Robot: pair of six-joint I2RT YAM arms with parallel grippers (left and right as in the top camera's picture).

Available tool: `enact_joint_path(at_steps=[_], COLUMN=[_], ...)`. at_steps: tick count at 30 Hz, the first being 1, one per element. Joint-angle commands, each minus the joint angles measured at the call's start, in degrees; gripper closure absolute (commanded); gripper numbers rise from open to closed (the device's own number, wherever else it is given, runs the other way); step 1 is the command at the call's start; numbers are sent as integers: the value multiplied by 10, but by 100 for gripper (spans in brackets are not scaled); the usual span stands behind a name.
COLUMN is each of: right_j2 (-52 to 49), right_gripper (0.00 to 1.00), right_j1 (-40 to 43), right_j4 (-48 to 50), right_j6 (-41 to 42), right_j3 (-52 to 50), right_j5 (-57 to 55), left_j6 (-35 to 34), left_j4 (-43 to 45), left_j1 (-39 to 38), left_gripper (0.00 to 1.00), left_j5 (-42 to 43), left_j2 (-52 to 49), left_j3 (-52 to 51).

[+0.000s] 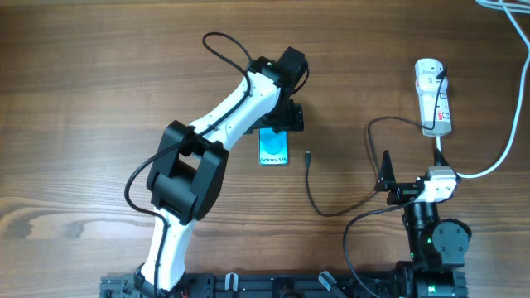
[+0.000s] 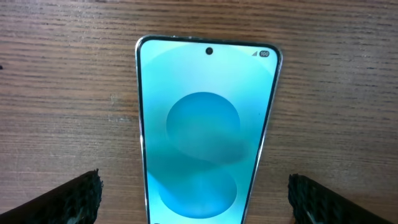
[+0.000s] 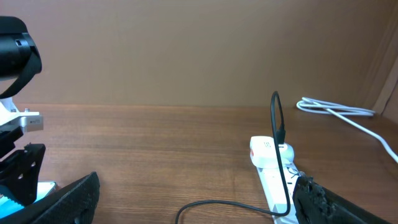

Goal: Plug charger to phone and switch on socket
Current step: 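Lower the left gripper and grasp the phone's bottom edge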

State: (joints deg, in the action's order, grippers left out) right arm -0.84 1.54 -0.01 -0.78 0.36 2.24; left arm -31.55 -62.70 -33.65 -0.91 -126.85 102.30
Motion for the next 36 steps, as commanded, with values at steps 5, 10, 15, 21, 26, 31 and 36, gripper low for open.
enact_joint_path(at_steps=[5, 10, 15, 21, 26, 31, 36], right_j2=[6, 6, 6, 6, 6, 6, 6], right_gripper=[0, 0, 0, 0, 0, 0, 0], right_j1=[-4, -4, -4, -4, -4, -4, -4], right_j4=[2, 2, 2, 2, 2, 2, 2], right_j6=[-7, -7, -7, -7, -7, -7, -7], right_j3=[-1, -1, -1, -1, -1, -1, -1], right_j5=[-7, -7, -7, -7, -7, -7, -7], left_j6=[11, 11, 14, 13, 13, 13, 11], left_j4=[1, 2, 4, 14, 24, 43, 54], left_j1=[0, 0, 0, 0, 0, 0, 0], left_gripper=[0, 0, 0, 0, 0, 0, 0], left_j5=[-9, -2, -2, 2, 4, 30, 41], left_j2=[-24, -45, -45, -46, -46, -46, -46], left_j3=[-3, -10, -12, -12, -20, -50, -56])
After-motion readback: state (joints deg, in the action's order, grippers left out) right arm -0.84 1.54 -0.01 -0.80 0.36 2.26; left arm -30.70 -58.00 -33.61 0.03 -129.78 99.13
